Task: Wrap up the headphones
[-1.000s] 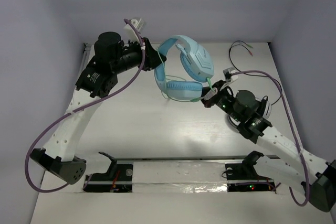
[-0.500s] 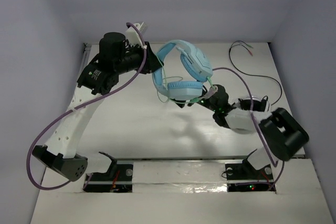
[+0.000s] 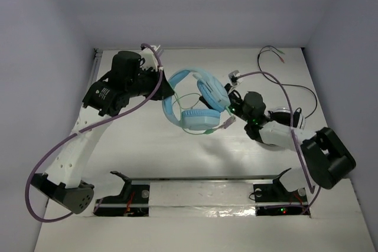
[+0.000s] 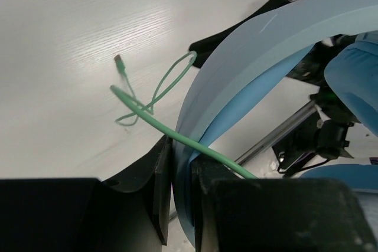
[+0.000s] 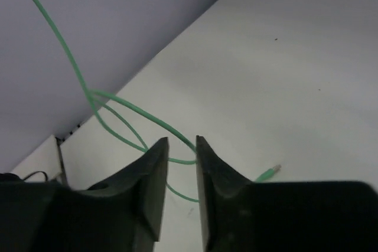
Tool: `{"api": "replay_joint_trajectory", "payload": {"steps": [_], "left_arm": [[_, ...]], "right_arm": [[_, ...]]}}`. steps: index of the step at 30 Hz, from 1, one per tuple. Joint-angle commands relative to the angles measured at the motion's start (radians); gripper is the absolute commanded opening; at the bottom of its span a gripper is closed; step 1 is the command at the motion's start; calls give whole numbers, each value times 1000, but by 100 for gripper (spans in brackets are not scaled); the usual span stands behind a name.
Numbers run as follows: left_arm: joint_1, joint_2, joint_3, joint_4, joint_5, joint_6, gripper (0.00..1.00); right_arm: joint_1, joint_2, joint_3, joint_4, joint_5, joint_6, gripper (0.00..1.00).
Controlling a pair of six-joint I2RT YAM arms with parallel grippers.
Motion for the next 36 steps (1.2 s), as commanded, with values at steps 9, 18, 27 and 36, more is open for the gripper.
{"api": "replay_joint_trajectory", "payload": {"steps": [9, 18, 27, 36], "left_arm": [[5, -40, 77, 21, 87, 43, 0], [-5, 9, 101, 46, 193, 70, 0], [-25, 15, 74, 96, 262, 66, 0], [-25, -2, 35, 117, 291, 67, 0]], "right_arm": [[-16, -307, 65, -357, -132, -219, 72], [-16, 36, 392, -341, -510, -135, 73], [21, 188, 390, 36, -639, 120, 81], [50, 314, 415, 260, -572, 264, 42]]}}
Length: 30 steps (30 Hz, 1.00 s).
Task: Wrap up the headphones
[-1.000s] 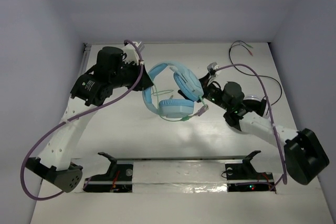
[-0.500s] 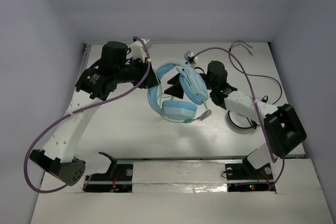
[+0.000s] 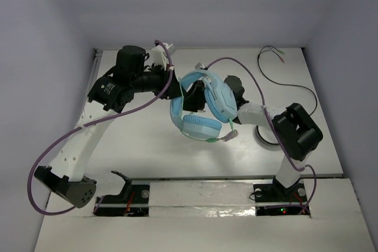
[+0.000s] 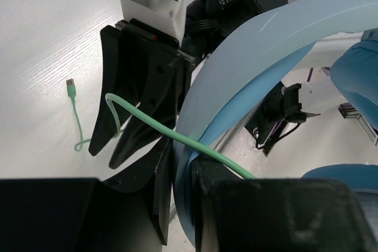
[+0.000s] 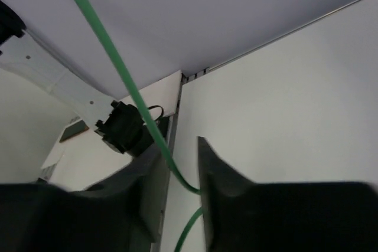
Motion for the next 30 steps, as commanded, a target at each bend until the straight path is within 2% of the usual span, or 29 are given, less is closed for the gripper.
{"api": "replay_joint_trajectory", "payload": {"steps": [1, 2, 4, 5, 8, 13, 15, 19, 23, 26, 30], "left_arm": [[-2, -47, -2, 55, 44, -23, 0], [-2, -51, -6, 44, 31, -17, 0], [-2, -76, -47, 25, -1, 0, 0], [-2, -87, -69, 25, -9, 1, 0], [-2, -130, -162, 31, -35, 1, 0], [-2, -185, -267, 47, -74, 5, 0], [-2, -193, -270, 58, -75, 6, 0], [-2, -199, -262, 106, -90, -11, 0], [-2, -199, -246, 166, -13, -32, 0], [-2, -197, -236, 209, 4, -49, 0], [-2, -183, -201, 232, 22, -61, 0]], "right_arm": [[6, 14, 35, 191, 50, 90, 32], [6, -4, 23, 157, 76, 76, 16], [6, -40, 21, 76, 181, -8, 5], [6, -60, 39, -41, 229, -45, 0], [-3, -141, 67, -229, 491, -160, 0], [-71, -296, 72, -358, 732, -241, 0], [-82, -339, 93, -468, 755, -293, 0], [-82, -371, 89, -524, 728, -317, 0], [-82, -376, -3, -514, 682, -301, 0], [-82, -387, -66, -454, 627, -269, 0], [-72, -397, -118, -463, 575, -257, 0]]}}
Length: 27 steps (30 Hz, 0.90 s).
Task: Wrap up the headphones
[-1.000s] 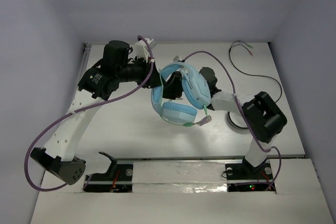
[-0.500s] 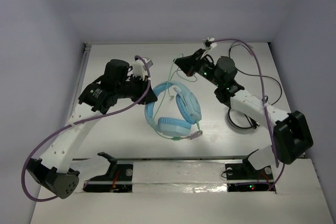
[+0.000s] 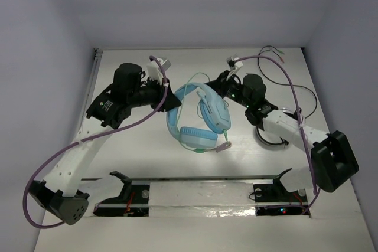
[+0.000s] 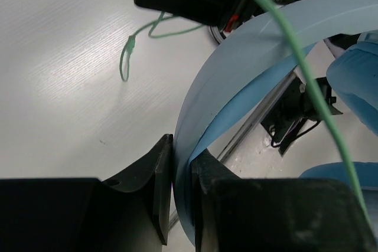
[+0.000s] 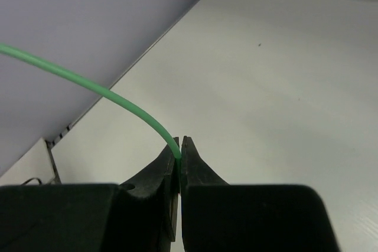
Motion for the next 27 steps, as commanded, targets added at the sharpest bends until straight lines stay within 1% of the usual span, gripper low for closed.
{"api": "replay_joint_trajectory", "payload": {"steps": [1, 3, 4, 6, 7, 9, 10, 12, 14, 16, 18, 19, 20, 22, 23, 24, 27], "left_arm": [[-2, -22, 81, 135, 69, -71, 0], [-2, -10, 117, 129, 36, -71, 0], [-2, -6, 136, 114, -7, -67, 0], [-2, 22, 208, 74, -79, -58, 0], [-2, 34, 234, 53, -107, -47, 0], [-2, 66, 312, -2, -202, -12, 0], [-2, 73, 326, -35, -269, -3, 0], [-2, 83, 337, -43, -286, 5, 0], [-2, 94, 352, -64, -314, 4, 0], [-2, 105, 370, -85, -348, 13, 0], [-2, 125, 409, -104, -340, 21, 0], [-2, 134, 419, -124, -313, 27, 0], [-2, 140, 426, -130, -300, 30, 0], [-2, 152, 415, -130, -261, 34, 0], [-13, 154, 392, -127, -244, 36, 0], [-13, 157, 383, -127, -231, 37, 0], [-22, 157, 349, -124, -193, 41, 0]], "right_arm": [[8, -23, -26, 35, -75, 18, 0], [8, -31, -55, 84, -121, 36, 0], [8, -32, -84, 110, -182, 61, 1], [8, -14, -122, 203, -262, 96, 7], [8, 0, -129, 231, -278, 104, 8], [8, 35, -120, 254, -319, 104, 11], [8, 58, -107, 253, -379, 104, 14], [8, 130, -69, 227, -401, 101, 25], [8, 170, -61, 251, -407, 116, 34], [8, 214, -63, 302, -398, 138, 34], [8, 244, -75, 367, -393, 156, 39], [8, 254, -78, 397, -398, 179, 41], [8, 264, -78, 449, -414, 193, 48], [8, 296, -74, 481, -404, 216, 56], [8, 308, -71, 497, -399, 219, 62], [8, 319, -64, 516, -398, 225, 64], [8, 324, -49, 503, -366, 204, 71]]}}
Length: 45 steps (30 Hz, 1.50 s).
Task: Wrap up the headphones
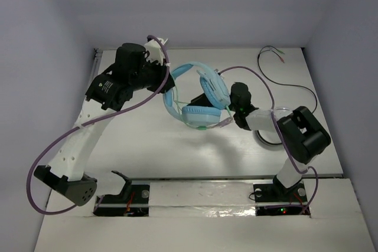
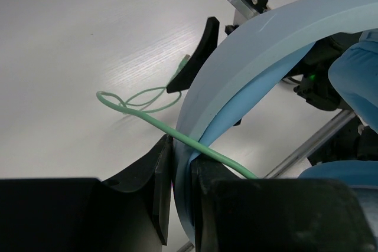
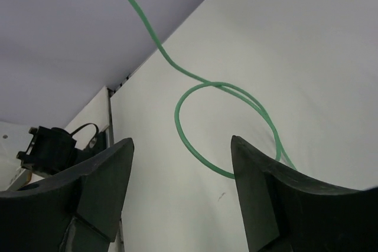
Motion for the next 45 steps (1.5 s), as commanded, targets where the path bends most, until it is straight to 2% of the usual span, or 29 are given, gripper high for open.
{"api": "replay_joint_trajectory", "payload": {"steps": [1, 4, 8, 12, 16, 18, 19, 20, 22, 29, 32, 33, 36, 42, 45], "left_arm": [[-21, -21, -10, 51, 108, -21, 0], [-21, -26, -39, 66, 185, -25, 0], [-56, -18, -43, 79, 279, -33, 0], [-81, 18, -22, 57, 305, -36, 0], [-116, 40, -19, 53, 297, -36, 0], [-127, 25, -29, 63, 291, -43, 0], [-127, 20, -36, 68, 287, -47, 0], [-127, 12, -49, 70, 276, -47, 0], [-127, -12, -72, 68, 247, -44, 0], [-127, -110, -239, 30, 106, -34, 0], [-127, -143, -273, 34, 70, -39, 0], [-127, -155, -276, 42, 64, -43, 0], [-127, -161, -269, 66, 89, -53, 0], [-127, -173, -252, 117, 72, -74, 0], [-127, -176, -244, 160, 133, -89, 0]], "right_arm": [[5, -11, 42, 91, 20, -27, 73], [5, -23, 74, 24, 11, -68, 79], [5, 1, 109, 40, -65, -65, 83], [16, 56, 197, 40, -205, -30, 83], [38, 102, 234, 96, -204, 34, 78], [38, 115, 228, 185, -199, 76, 57], [38, 116, 220, 204, -187, 94, 40], [38, 104, 197, 218, -141, 96, 14], [29, 81, 177, 205, -81, 68, 0], [-44, -106, 165, -41, 296, -59, 0], [-68, -213, 172, -165, 365, -140, 0], [-68, -232, 183, -237, 371, -162, 0], [-68, -264, 182, -275, 353, -183, 0], [-68, -318, 21, -191, 326, -125, 0], [-68, -322, -30, -167, 323, -99, 0]]}}
